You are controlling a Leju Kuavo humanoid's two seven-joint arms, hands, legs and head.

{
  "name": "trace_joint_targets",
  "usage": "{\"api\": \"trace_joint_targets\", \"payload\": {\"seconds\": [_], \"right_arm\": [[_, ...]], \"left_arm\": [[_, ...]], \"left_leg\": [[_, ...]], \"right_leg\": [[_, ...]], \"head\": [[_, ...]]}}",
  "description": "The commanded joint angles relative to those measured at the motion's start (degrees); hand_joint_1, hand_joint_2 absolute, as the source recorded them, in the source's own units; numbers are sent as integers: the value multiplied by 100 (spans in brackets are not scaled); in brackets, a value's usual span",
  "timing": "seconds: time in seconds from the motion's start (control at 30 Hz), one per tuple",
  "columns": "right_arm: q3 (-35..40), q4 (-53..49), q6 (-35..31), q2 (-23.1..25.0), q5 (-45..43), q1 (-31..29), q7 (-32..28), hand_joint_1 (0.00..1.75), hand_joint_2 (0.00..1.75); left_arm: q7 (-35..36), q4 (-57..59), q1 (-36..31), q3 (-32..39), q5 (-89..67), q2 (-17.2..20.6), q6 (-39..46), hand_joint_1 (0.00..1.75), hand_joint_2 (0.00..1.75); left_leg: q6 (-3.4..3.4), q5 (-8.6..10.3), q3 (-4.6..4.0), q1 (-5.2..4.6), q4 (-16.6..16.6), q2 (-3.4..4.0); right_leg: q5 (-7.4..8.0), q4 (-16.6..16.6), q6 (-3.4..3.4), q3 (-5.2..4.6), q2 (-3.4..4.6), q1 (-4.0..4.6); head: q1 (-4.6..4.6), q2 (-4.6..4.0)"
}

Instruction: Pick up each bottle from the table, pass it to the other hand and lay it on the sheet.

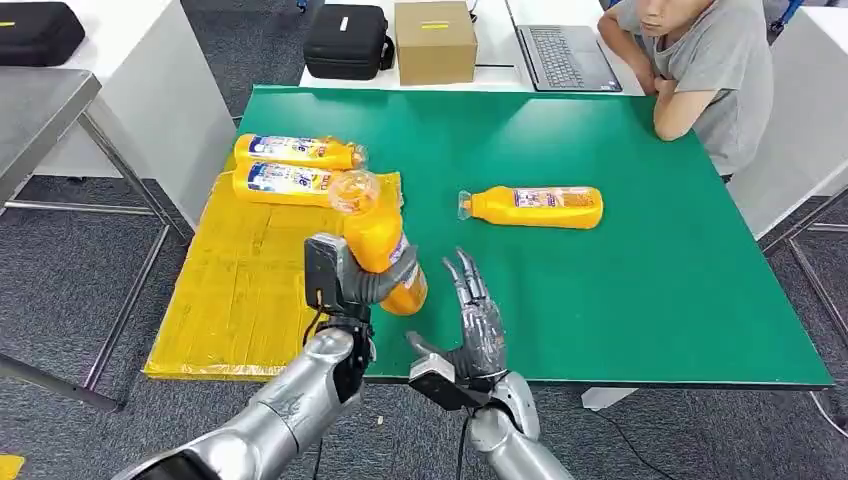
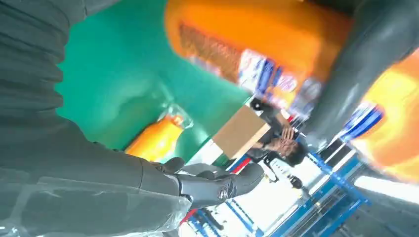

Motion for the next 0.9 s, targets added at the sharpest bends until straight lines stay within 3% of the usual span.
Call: {"api": "trace_joint_targets", "payload": {"seconds": [0.03, 0.1, 0.2, 0.27, 0.33, 0.47, 0.5, 0.73, 0.9], "right_arm": [[-825, -343, 6, -218, -186, -86, -7, 0, 175], [-801, -417, 6, -251, -162, -7, -7, 0, 175], [-842, -403, 6, -170, -18, 57, -7, 0, 175], [-915, -443, 6, -138, 43, 93, -7, 0, 175], [-965, -476, 6, -136, 52, 126, -7, 0, 175], [-905, -500, 6, -184, -24, 203, -7, 0, 175], [-907, -498, 6, -173, -37, 215, -7, 0, 175], [-902, -496, 6, -172, -50, 219, -7, 0, 175], [-924, -484, 6, -171, -116, 289, -7, 0, 175]], "left_arm": [[-60, 356, -280, 426, -355, 115, 84, 175, 175], [-64, 88, -217, 353, -856, 212, 827, 175, 175], [-64, -199, -132, 254, -2366, 464, 2336, 175, 175], [-64, -199, 13, 1655, -4281, 303, 2336, 175, 175], [-64, -95, 16, 2183, -4964, 235, 2336, 175, 175], [60, -569, 251, 4296, -8221, -105, 2336, 175, 175], [58, -523, 220, 4558, -8490, -105, 2336, 175, 175], [107, -566, 227, 4632, -8645, -105, 2336, 175, 175], [1673, -941, 375, 4580, -10890, 37, 2336, 175, 175]], "left_leg": [[-7, -5, 15, 1, -2, -1], [-21, -40, 63, 10, 17, 10], [-10, -14, 30, 2, -3, 11], [-14, -19, 38, 5, -2, 19], [-15, -20, 39, 5, -2, 23], [-13, -20, 40, 6, 1, 23], [-7, -8, 15, 3, -3, 22], [-8, -6, 14, 4, -1, 18], [-13, -20, 37, 7, 1, 13]], "right_leg": [[-6, -1, -6, 15, -3, 2], [-38, 14, -18, 62, 4, 12], [-12, -1, -9, 27, 8, 3], [-15, 0, -12, 33, 16, 5], [-15, 1, -13, 34, 20, 6], [-15, 1, -13, 34, 20, 7], [-3, -3, -7, 10, 19, 3], [-5, -1, -7, 9, 12, 4], [-19, 1, -11, 32, 10, 8]], "head": [[2, 0], [0, 0], [2, 0], [0, 0], [2, 0], [2, 0], [0, 0], [2, 0], [2, 0]]}}
